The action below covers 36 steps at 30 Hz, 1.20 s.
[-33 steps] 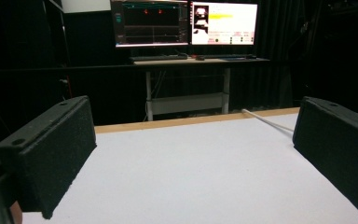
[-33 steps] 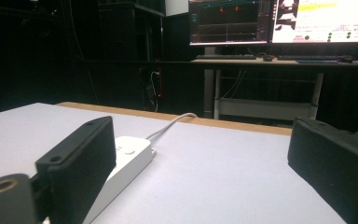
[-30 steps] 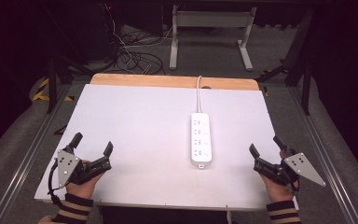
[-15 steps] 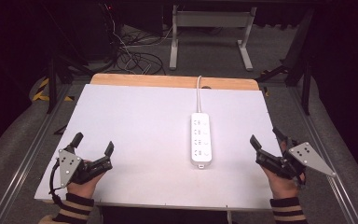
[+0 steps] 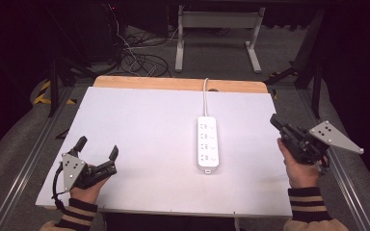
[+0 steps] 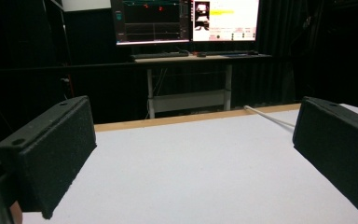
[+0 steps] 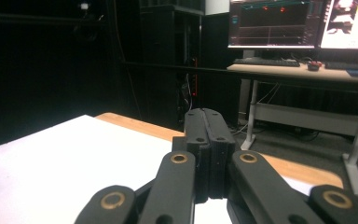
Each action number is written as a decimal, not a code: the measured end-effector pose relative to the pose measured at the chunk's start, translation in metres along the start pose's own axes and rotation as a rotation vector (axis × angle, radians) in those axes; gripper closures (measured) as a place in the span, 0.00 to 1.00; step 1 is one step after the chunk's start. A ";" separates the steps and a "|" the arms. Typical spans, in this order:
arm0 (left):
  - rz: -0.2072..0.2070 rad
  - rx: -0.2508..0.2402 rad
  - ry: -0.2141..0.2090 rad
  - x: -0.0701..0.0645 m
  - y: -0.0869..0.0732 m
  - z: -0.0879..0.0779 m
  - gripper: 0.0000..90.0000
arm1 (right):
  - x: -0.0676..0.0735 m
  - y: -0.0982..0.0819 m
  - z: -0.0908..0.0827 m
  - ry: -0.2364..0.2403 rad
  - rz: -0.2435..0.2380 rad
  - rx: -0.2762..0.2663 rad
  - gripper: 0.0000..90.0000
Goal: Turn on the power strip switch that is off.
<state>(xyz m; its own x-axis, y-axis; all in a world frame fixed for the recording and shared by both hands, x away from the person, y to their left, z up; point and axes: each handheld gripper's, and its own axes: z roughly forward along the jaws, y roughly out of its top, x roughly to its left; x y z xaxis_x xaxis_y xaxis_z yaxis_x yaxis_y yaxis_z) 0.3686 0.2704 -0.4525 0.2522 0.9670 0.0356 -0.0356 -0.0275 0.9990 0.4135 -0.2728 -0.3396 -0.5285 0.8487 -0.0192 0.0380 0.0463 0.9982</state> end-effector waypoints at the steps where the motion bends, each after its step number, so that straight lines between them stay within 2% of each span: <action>1: 0.001 -0.001 -0.001 0.000 0.000 0.000 0.00 | 0.003 0.008 0.002 0.008 -0.011 0.020 1.00; 2: 0.003 0.000 -0.001 0.000 0.000 0.000 0.00 | 0.007 0.015 0.005 0.005 -0.018 0.039 1.00; 3: 0.005 -0.001 -0.001 -0.001 0.000 0.000 0.00 | 0.012 0.027 0.011 0.022 -0.021 0.081 1.00; 6: 0.006 0.002 -0.001 -0.001 0.000 0.000 0.00 | 0.016 0.035 0.018 0.020 -0.032 0.105 1.00; 8: 0.007 0.004 -0.001 -0.001 0.000 0.001 0.00 | 0.020 0.047 0.033 0.030 -0.022 0.167 1.00; 13: 0.010 0.005 -0.005 -0.001 0.000 0.001 0.00 | 0.025 0.054 0.050 0.039 -0.019 0.208 1.00; 15: 0.015 0.006 -0.007 -0.001 0.000 0.001 0.00 | 0.028 0.057 0.058 0.040 -0.020 0.243 1.00; 16: 0.014 0.006 -0.008 -0.002 0.000 0.001 0.00 | 0.032 0.060 0.066 0.053 -0.037 0.268 1.00; 18: 0.017 0.006 -0.008 -0.002 0.000 0.001 0.00 | 0.034 0.062 0.071 0.054 -0.048 0.280 1.00; 19: 0.017 0.007 -0.007 -0.002 0.000 0.002 0.00 | 0.040 0.067 0.080 0.059 -0.060 0.289 1.00; 23: 0.019 0.007 -0.010 -0.002 0.000 0.002 0.00 | 0.049 0.072 0.094 0.065 -0.071 0.298 1.00; 26: 0.014 0.008 -0.015 -0.002 0.000 0.002 0.00 | 0.058 0.078 0.112 0.064 -0.090 0.320 1.00; 29: 0.014 0.007 -0.015 -0.001 0.000 0.002 0.00 | 0.060 0.080 0.128 0.055 -0.096 0.353 1.00; 30: 0.014 0.006 -0.015 -0.001 0.000 0.001 0.00 | 0.060 0.080 0.128 0.055 -0.096 0.353 1.00; 33: 0.016 0.006 -0.017 -0.001 0.000 0.002 0.00 | 0.059 0.070 0.151 0.031 -0.110 0.427 1.00; 34: 0.018 0.005 -0.017 -0.001 0.001 0.001 0.00 | 0.059 0.070 0.151 0.031 -0.110 0.427 1.00; 35: 0.018 0.003 -0.018 -0.001 0.001 0.001 0.00 | 0.061 0.061 0.163 0.021 -0.134 0.484 1.00; 36: 0.018 0.002 -0.018 -0.002 0.001 0.001 0.00 | 0.061 0.061 0.163 0.021 -0.134 0.484 1.00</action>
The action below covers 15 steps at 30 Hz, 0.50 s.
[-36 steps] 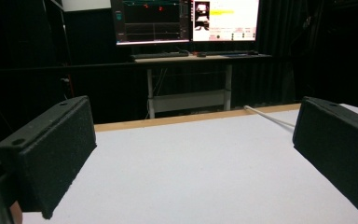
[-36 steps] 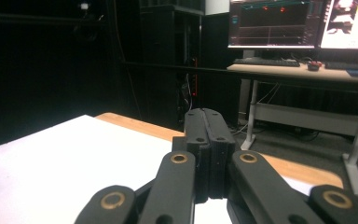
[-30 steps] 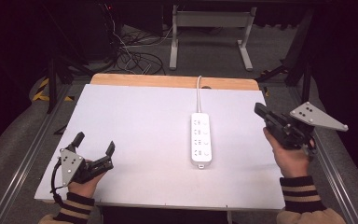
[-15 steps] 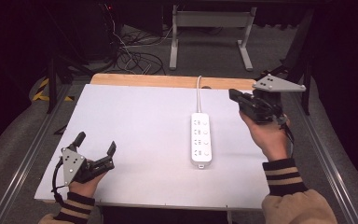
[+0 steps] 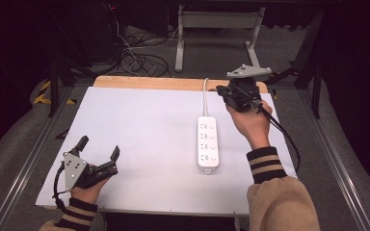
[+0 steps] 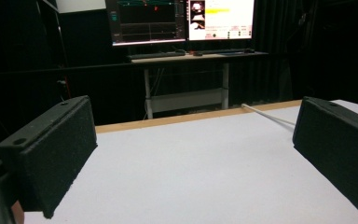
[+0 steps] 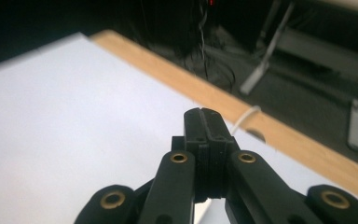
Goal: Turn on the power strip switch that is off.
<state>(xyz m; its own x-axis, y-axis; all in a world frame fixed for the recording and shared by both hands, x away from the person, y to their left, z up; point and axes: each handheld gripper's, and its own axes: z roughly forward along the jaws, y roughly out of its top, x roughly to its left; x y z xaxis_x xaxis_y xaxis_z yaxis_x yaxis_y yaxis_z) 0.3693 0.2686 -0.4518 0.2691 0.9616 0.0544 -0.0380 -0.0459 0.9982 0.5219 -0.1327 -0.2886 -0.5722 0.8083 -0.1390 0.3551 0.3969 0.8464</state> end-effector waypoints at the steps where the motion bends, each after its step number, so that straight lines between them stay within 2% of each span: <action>1: 0.001 0.001 -0.001 0.000 0.000 0.000 0.00 | 0.003 -0.005 0.019 -0.008 -0.010 0.061 1.00; 4: -0.004 -0.004 -0.001 0.000 0.000 -0.001 0.00 | 0.003 -0.013 0.035 -0.006 -0.005 0.110 1.00; 5: -0.002 -0.001 -0.001 0.001 0.000 -0.001 0.00 | 0.002 -0.023 0.050 -0.006 0.014 0.157 1.00; 8: -0.002 -0.003 0.002 0.003 0.000 -0.002 0.00 | -0.002 -0.041 0.071 -0.004 0.039 0.227 1.00; 11: -0.008 -0.005 0.005 0.003 0.000 -0.002 0.00 | -0.004 -0.058 0.086 0.009 0.065 0.281 1.00; 14: -0.005 0.001 0.003 0.002 0.000 -0.002 0.00 | -0.005 -0.071 0.097 0.005 0.073 0.322 1.00; 15: -0.005 0.001 0.003 0.002 0.000 -0.002 0.00 | -0.005 -0.074 0.101 -0.007 0.062 0.339 1.00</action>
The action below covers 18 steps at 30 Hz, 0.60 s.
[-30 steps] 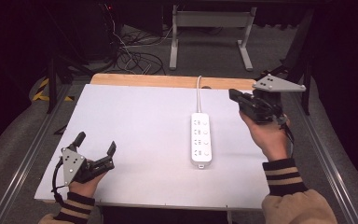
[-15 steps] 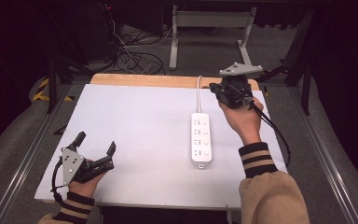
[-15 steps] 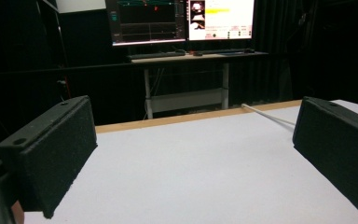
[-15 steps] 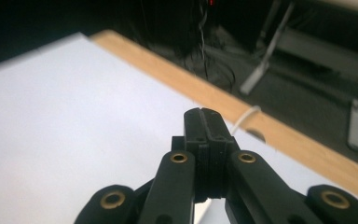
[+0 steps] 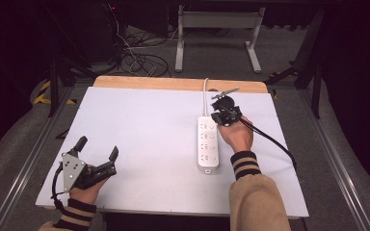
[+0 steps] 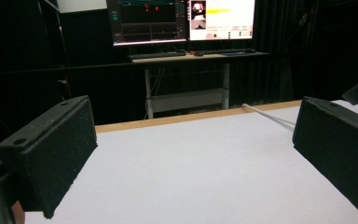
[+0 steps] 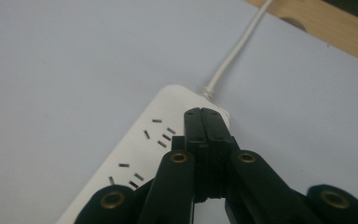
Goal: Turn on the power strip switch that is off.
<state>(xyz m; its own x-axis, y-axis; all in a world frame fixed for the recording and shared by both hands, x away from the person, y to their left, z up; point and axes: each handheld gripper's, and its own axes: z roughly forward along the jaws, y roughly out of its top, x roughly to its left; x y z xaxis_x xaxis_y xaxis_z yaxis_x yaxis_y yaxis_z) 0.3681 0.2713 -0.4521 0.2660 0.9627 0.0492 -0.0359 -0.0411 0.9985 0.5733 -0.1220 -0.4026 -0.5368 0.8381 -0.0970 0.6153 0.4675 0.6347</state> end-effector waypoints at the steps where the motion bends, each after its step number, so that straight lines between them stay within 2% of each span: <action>1: -0.001 -0.001 -0.001 0.000 0.000 0.000 0.00 | 0.000 -0.001 0.003 -0.001 0.000 0.004 1.00; 5: 0.000 0.003 -0.002 0.000 0.000 0.000 0.00 | 0.000 -0.004 0.011 0.007 0.011 0.008 1.00; 6: -0.001 0.001 -0.003 0.000 0.000 0.000 0.00 | 0.002 -0.006 0.018 0.009 0.008 0.023 1.00; 10: -0.003 0.001 -0.005 0.001 0.000 0.000 0.00 | 0.005 -0.007 0.026 -0.006 -0.006 0.045 1.00; 18: 0.004 0.010 -0.010 0.001 0.000 0.000 0.00 | 0.005 -0.010 0.032 -0.012 -0.012 0.055 1.00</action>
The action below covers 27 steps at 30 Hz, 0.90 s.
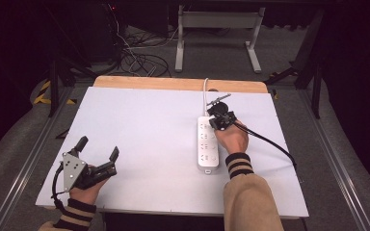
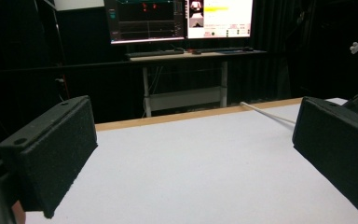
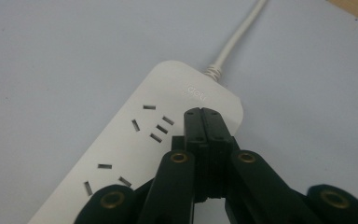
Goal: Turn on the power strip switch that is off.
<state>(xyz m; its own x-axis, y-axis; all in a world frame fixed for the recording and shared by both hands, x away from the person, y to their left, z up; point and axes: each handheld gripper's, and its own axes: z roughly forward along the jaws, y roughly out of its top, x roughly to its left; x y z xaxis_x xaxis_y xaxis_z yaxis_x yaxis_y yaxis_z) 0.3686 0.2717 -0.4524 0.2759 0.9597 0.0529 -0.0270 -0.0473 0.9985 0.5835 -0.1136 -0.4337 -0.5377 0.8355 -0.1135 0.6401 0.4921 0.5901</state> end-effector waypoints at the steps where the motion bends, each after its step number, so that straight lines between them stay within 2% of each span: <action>1: -0.001 0.000 0.002 0.000 0.000 0.000 0.00 | 0.000 -0.001 0.001 -0.001 0.002 0.002 1.00; 4: -0.001 -0.002 0.004 0.000 0.000 0.000 0.00 | -0.001 -0.002 0.003 -0.001 0.002 0.009 1.00; 11: -0.001 0.000 0.004 0.000 0.000 0.000 0.00 | 0.001 -0.007 0.004 -0.016 0.005 -0.022 1.00; 15: -0.001 0.000 0.005 0.000 0.000 0.000 0.00 | 0.004 -0.008 0.006 0.003 0.016 -0.044 1.00; 22: 0.000 0.001 0.005 0.001 0.000 -0.001 0.00 | 0.003 -0.012 0.005 0.006 0.041 -0.064 1.00; 27: 0.001 0.002 0.007 0.000 0.000 -0.002 0.00 | 0.004 -0.014 0.006 0.003 0.042 -0.071 1.00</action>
<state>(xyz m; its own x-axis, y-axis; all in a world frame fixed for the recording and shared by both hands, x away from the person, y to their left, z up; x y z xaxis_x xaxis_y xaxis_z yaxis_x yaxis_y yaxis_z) 0.3670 0.2723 -0.4524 0.2687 0.9617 0.0541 -0.0255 -0.0490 0.9985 0.5760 -0.1159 -0.4467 -0.5129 0.8541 -0.0857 0.6212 0.4382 0.6497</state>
